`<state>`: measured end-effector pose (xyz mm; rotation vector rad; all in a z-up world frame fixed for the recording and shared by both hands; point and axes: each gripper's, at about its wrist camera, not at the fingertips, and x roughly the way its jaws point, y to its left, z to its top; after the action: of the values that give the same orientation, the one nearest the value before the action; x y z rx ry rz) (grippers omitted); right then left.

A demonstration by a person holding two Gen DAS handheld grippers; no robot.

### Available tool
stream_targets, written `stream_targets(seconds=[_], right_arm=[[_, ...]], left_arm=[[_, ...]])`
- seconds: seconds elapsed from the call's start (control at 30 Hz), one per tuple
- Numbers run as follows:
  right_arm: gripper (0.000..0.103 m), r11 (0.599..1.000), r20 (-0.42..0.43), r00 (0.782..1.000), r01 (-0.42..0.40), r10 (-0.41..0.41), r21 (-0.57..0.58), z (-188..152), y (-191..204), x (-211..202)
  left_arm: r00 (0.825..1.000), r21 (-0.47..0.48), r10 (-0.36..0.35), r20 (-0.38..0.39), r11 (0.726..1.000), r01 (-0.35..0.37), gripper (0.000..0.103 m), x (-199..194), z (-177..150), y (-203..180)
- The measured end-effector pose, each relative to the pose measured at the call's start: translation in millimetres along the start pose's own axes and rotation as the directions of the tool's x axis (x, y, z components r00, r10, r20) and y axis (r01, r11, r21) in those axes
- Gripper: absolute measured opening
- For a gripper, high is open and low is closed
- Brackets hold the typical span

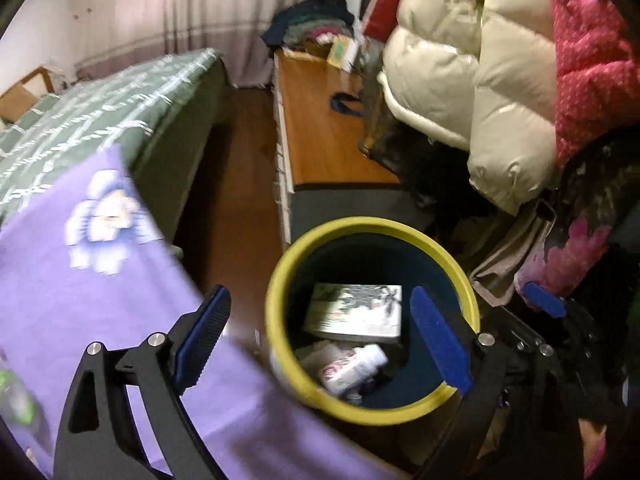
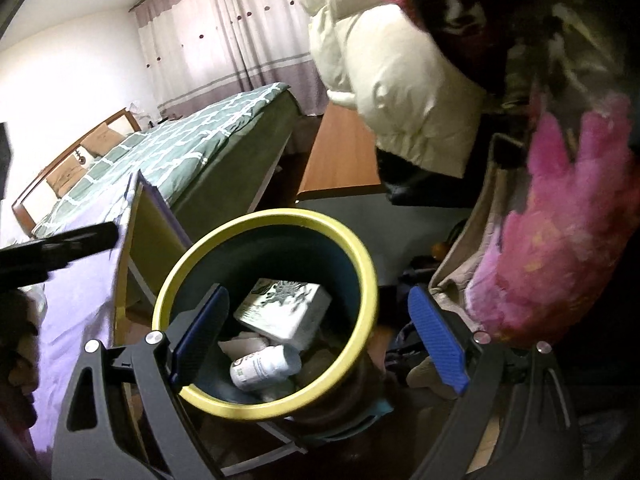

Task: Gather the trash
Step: 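Carry the paper box over the bin and release it with the left gripper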

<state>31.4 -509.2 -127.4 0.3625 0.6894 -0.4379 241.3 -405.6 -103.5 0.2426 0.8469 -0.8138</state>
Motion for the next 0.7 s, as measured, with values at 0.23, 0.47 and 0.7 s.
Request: stream_targets(seconds=[0.23,0.47,0.7], right_arm=[[0.087,0.998,-0.016,0.999,-0.031,0.031,-0.050,-2.1,32.0,1.1],[0.087,0.992,-0.027,0.998,-0.052,0.049,-0.115,-2.3,68.1,2.5],[0.087,0.976,-0.047,0.996,-0.086,0.079,-0.198,-4.4,114.8,1.8]], left_arm=[[0.988,-0.079,0.098,0.117,0.993,-0.089,0.093,-66.6,-32.5,55.1],[0.946,-0.186,0.261,0.195,0.956,-0.226,0.094,-130.6,-78.2,123.1],[0.886,-0.319,0.417,0.202,0.884,-0.343,0.097,-179.5,-121.1,203.2]])
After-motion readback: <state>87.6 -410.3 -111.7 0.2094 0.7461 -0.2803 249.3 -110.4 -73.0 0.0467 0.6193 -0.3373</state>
